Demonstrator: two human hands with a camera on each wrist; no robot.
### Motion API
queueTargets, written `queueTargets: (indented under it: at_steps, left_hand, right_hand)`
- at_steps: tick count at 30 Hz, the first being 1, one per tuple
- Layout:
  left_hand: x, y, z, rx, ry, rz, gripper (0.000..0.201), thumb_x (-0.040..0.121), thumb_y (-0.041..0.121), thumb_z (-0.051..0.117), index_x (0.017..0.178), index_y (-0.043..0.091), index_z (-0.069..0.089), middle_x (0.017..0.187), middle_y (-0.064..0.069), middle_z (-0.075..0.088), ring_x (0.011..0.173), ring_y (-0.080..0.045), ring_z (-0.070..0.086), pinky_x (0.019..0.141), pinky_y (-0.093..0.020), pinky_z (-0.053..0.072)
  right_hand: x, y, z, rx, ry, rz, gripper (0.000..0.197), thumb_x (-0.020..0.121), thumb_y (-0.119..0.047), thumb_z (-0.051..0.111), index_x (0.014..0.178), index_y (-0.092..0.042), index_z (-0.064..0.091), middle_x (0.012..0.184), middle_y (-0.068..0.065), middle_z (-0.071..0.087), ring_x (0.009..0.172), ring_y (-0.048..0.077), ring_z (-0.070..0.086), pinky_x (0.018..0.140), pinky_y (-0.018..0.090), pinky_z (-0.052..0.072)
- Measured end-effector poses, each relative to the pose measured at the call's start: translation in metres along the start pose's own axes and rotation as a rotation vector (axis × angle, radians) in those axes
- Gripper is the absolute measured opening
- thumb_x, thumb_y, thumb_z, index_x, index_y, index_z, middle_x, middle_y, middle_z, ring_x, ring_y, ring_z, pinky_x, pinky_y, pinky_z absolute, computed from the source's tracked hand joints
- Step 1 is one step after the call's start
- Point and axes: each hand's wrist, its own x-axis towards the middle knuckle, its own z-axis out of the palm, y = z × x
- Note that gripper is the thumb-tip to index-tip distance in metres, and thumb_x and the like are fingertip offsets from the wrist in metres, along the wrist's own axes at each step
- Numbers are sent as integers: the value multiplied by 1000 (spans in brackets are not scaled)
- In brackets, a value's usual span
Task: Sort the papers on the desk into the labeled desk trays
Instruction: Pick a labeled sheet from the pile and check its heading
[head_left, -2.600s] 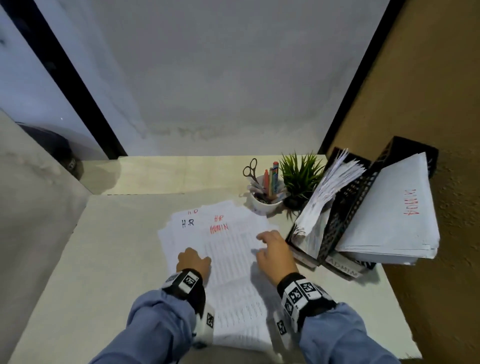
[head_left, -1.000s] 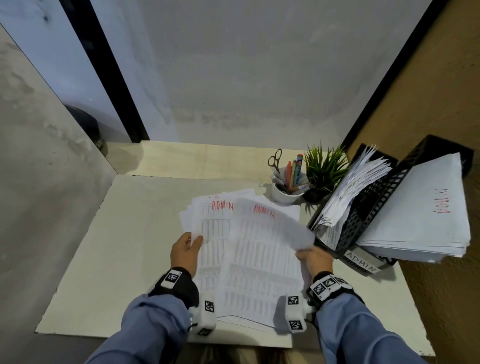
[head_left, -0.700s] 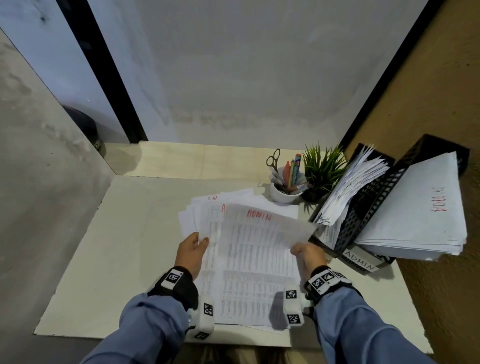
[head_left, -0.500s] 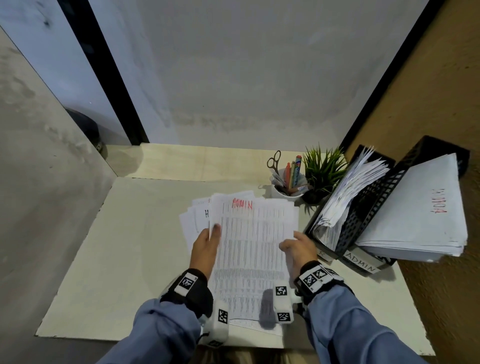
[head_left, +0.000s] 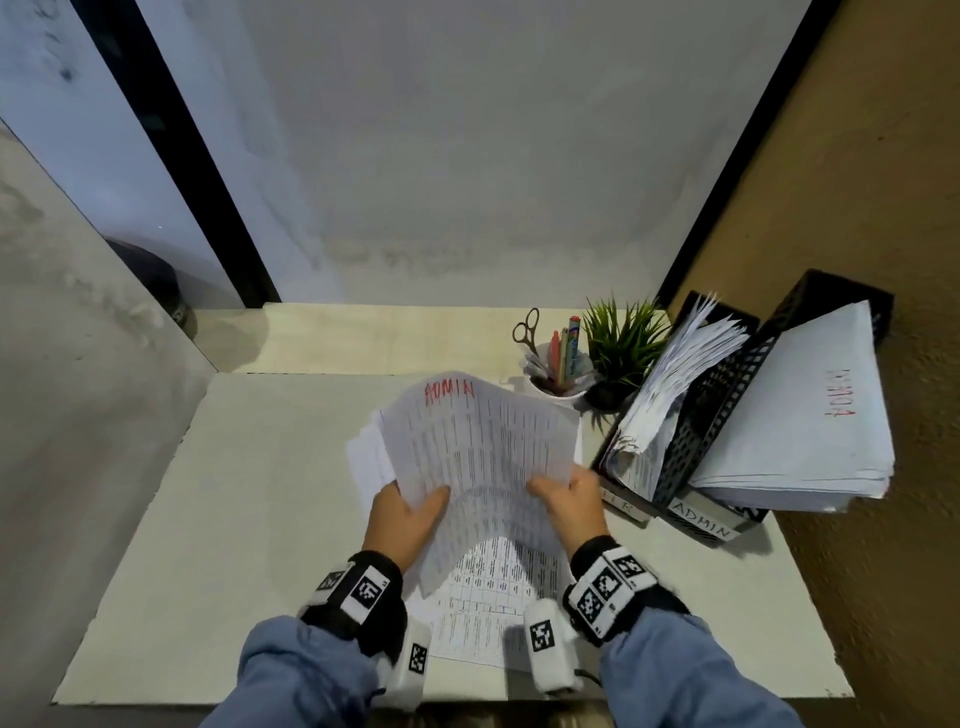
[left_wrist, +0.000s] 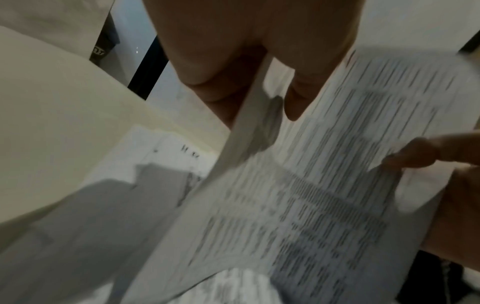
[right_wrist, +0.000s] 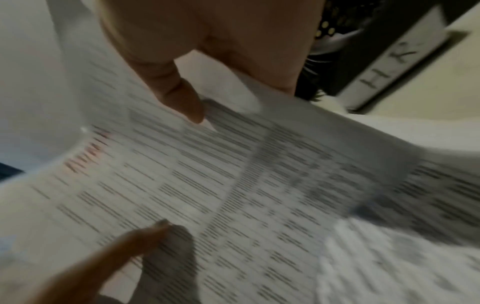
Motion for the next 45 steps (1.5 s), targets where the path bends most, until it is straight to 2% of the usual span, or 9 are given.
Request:
queueTargets:
  at_steps: [10, 14, 17, 20, 24, 33, 37, 42, 45]
  left_hand:
    - [-12, 95, 18, -20, -140, 281, 42, 84, 37, 59, 77, -4, 60, 64, -14, 51, 60, -14, 50, 61, -27, 42]
    - [-24, 153, 56, -57, -142, 508, 48, 85, 34, 54, 65, -9, 44, 55, -20, 36, 54, -16, 37, 56, -27, 30]
    - [-37, 191, 94, 6, -92, 710, 38, 90, 14, 54, 56, 12, 37, 48, -1, 28, 47, -6, 29, 49, -18, 26]
    - [-39, 202, 137, 76, -88, 830, 12, 90, -5, 53, 81, -6, 61, 60, -5, 57, 59, -9, 49, 59, 5, 37]
    - [-34, 205, 189, 172, -153, 838, 49, 86, -8, 50, 131, 9, 54, 115, -14, 67, 97, -27, 66, 81, -34, 57]
    - [-20, 170, 262, 425, -269, 644, 72, 75, -6, 42, 136, 30, 40, 96, -24, 65, 87, -42, 61, 74, -47, 51]
    - [-14, 155, 275, 390, -307, 604, 70, 76, -5, 39, 135, 33, 38, 100, -24, 63, 88, -42, 61, 74, -47, 52]
    - [-9, 145, 291, 443, -469, 480, 59, 82, -5, 42, 138, 15, 39, 115, -26, 59, 102, -40, 57, 85, -44, 47]
    - [-4, 137, 290, 563, -552, 431, 38, 83, 2, 50, 121, 2, 47, 115, -25, 58, 104, -40, 56, 84, -42, 46]
  right_hand:
    - [-5, -52, -83, -77, 158, -347, 22, 86, 0, 59, 103, -15, 63, 96, -2, 67, 87, 4, 65, 76, 18, 54]
    - [-8, -72, -153, -294, 671, -564, 35, 82, -18, 65, 116, -17, 59, 108, 1, 56, 101, 20, 55, 84, 34, 49]
    - [0, -69, -200, -426, 937, -339, 65, 78, -32, 69, 135, -17, 43, 136, 9, 41, 129, 29, 36, 104, 48, 35]
    - [14, -56, -227, -295, 853, 73, 101, 68, -38, 79, 147, -16, 22, 150, 14, 31, 137, 33, 30, 111, 53, 28]
    - [19, -44, -236, -77, 708, 178, 59, 70, -14, 78, 122, 1, 55, 114, 15, 63, 96, 28, 60, 90, 38, 48]
    - [12, -62, -233, -190, 565, -183, 23, 80, 9, 61, 68, -11, 59, 72, 4, 60, 79, 16, 50, 66, 29, 40]
    - [5, -87, -230, -271, 606, -299, 20, 84, 3, 59, 103, -2, 62, 96, 3, 57, 90, 17, 53, 76, 29, 38]
    - [6, -93, -229, -507, 637, -286, 6, 77, -7, 57, 83, -7, 60, 75, 9, 60, 72, 26, 54, 58, 28, 36]
    - [11, -84, -224, -708, 607, -143, 25, 79, -4, 53, 103, -7, 53, 95, 20, 62, 83, 34, 56, 68, 34, 43]
